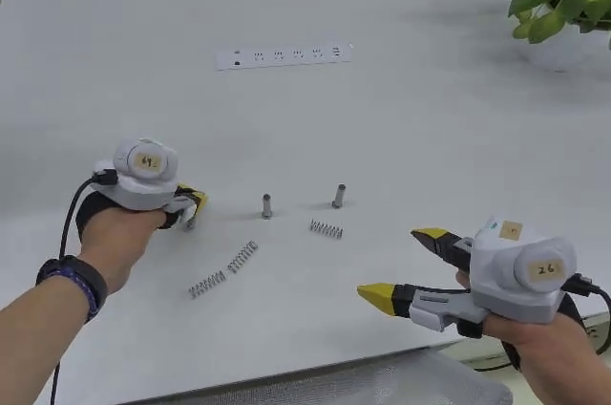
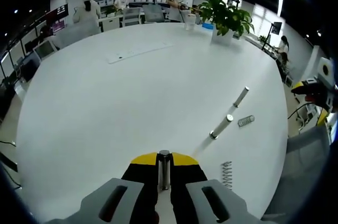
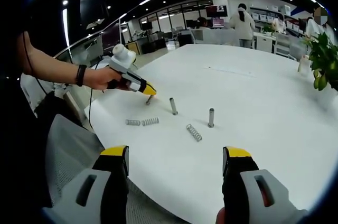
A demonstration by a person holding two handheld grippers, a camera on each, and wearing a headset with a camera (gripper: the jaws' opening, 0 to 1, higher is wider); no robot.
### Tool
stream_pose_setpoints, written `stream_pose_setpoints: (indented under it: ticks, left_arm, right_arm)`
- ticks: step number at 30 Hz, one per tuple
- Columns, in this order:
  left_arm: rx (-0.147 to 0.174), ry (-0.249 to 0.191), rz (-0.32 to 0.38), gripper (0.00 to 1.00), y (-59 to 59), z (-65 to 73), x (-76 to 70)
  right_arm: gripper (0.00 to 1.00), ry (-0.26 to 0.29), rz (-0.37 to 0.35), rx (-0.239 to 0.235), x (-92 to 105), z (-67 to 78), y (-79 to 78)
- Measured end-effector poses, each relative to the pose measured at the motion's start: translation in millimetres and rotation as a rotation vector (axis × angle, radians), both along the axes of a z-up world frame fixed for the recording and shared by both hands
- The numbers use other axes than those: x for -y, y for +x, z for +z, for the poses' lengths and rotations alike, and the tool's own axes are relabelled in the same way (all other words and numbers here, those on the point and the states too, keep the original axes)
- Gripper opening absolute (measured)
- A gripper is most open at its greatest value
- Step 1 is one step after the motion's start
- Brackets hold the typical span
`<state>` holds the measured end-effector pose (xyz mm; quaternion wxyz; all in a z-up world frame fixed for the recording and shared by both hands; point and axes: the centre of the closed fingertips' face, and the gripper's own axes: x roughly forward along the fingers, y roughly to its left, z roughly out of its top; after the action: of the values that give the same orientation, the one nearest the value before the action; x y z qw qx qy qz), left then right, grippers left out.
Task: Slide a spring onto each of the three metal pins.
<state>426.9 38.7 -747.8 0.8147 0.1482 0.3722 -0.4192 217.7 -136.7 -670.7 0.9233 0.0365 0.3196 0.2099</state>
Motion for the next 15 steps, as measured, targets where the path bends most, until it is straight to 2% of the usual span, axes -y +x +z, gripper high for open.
stream_pose_setpoints:
  ticks: [15]
  left_arm:
    - [0.012,-0.003,0.010,0.00,-3.7,10.1,-6.4]
  right_arm:
    - [0.71,0.002,0.007,0.005,0.0,-0.3,0.0]
